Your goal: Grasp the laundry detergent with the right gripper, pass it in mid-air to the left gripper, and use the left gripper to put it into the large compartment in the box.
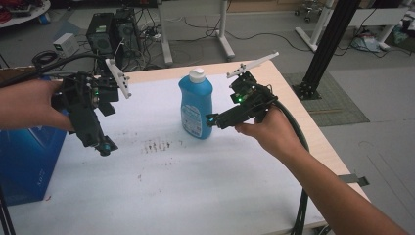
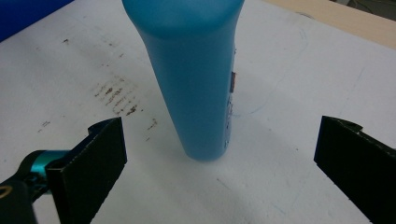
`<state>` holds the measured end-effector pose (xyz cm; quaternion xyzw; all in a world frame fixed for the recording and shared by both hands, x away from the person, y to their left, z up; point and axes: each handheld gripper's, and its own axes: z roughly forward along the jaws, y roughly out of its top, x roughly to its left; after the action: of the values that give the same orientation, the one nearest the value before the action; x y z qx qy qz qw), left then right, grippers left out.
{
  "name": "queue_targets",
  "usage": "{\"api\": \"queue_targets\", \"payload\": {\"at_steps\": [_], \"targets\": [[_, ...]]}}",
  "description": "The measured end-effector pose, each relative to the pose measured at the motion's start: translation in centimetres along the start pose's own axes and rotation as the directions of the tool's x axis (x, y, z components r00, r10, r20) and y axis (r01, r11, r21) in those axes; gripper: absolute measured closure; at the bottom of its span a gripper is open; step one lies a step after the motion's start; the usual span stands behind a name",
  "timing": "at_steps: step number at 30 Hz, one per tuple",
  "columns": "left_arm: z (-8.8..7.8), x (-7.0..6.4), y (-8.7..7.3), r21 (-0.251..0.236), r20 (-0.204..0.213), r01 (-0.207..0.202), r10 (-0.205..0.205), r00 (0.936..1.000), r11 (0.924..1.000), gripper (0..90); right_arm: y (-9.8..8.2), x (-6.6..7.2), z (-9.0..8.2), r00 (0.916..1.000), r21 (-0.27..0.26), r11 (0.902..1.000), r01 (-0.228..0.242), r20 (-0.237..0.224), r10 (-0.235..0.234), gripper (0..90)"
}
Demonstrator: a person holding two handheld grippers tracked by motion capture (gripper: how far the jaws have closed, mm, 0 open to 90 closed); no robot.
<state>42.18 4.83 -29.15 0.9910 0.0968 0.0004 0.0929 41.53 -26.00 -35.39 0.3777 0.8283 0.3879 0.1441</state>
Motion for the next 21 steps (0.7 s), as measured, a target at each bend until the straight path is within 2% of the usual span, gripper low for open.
{"api": "queue_targets", "payload": {"at_steps": [9, 14, 17, 21], "targets": [[0.0, 0.3, -0.2, -0.003, 0.003, 0.004, -0.004, 1.0, 1.0, 1.7, 0.1, 0.2, 1.8, 0.9999, -0.018, 0.9998, -0.008, -0.007, 0.007, 1.6], [0.1, 0.5, -0.3, -0.007, 0.005, 0.01, -0.01, 0.9999, 0.9999, 1.7, 0.2, 0.0, 2.8, 0.9989, -0.029, 0.9988, -0.041, -0.026, 0.04, 1.6], [0.1, 0.6, -0.4, -0.003, 0.007, 0.009, -0.009, 0.9999, 1.0, 1.7, 0.2, 0.1, 3.3, 0.999, -0.034, 0.9988, -0.036, -0.029, 0.035, 1.7], [0.2, 0.7, -0.5, -0.008, 0.01, 0.015, -0.015, 0.9998, 0.9999, 1.7, 0.3, 0.2, 4.0, 0.9987, -0.072, 0.9967, -0.039, -0.035, 0.036, 1.6]]}}
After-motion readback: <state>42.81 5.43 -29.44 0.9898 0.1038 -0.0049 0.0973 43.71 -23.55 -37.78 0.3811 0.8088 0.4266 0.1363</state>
